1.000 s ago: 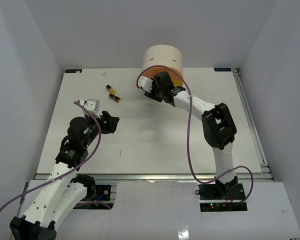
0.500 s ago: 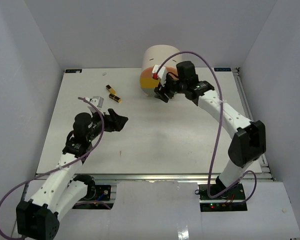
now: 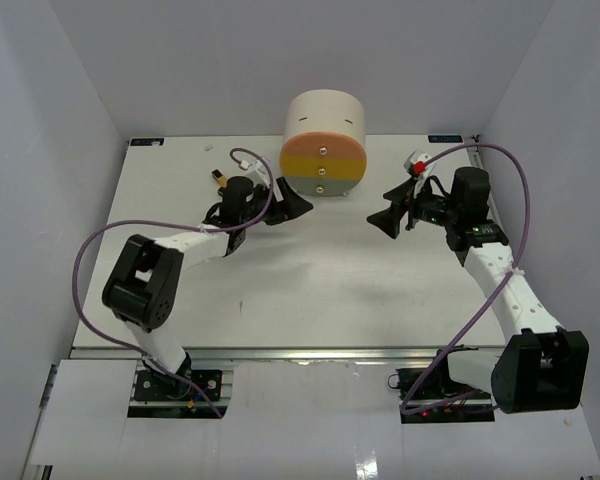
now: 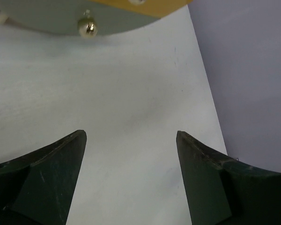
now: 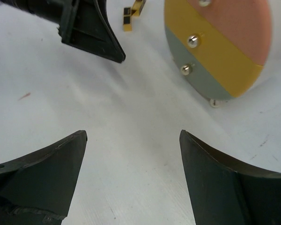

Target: Organize the makeup

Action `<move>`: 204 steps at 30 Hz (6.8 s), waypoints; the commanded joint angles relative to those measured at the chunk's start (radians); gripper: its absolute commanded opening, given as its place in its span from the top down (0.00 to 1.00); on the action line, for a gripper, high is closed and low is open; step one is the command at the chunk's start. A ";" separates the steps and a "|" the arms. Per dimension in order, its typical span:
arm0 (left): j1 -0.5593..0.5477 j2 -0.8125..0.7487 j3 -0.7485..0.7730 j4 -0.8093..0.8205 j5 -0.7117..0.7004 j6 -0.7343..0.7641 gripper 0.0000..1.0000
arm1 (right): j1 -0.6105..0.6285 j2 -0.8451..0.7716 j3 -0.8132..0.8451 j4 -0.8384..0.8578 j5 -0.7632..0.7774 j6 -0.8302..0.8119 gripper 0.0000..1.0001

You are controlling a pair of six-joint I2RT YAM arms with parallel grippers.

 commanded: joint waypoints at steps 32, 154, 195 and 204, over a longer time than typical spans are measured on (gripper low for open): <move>-0.122 0.500 0.460 0.142 -0.543 -0.037 0.41 | -0.080 -0.044 -0.069 0.220 -0.169 0.096 0.13; 0.349 -0.098 0.074 -0.431 -0.180 0.086 0.19 | 0.083 -0.072 -0.025 0.195 -0.110 -0.005 0.08; 0.329 0.505 0.827 -1.052 -0.486 0.022 0.61 | -0.002 -0.118 -0.109 0.201 -0.156 -0.007 0.03; 0.318 0.089 0.466 -0.826 -0.399 0.085 0.93 | -0.013 -0.127 -0.116 0.208 -0.167 0.005 0.03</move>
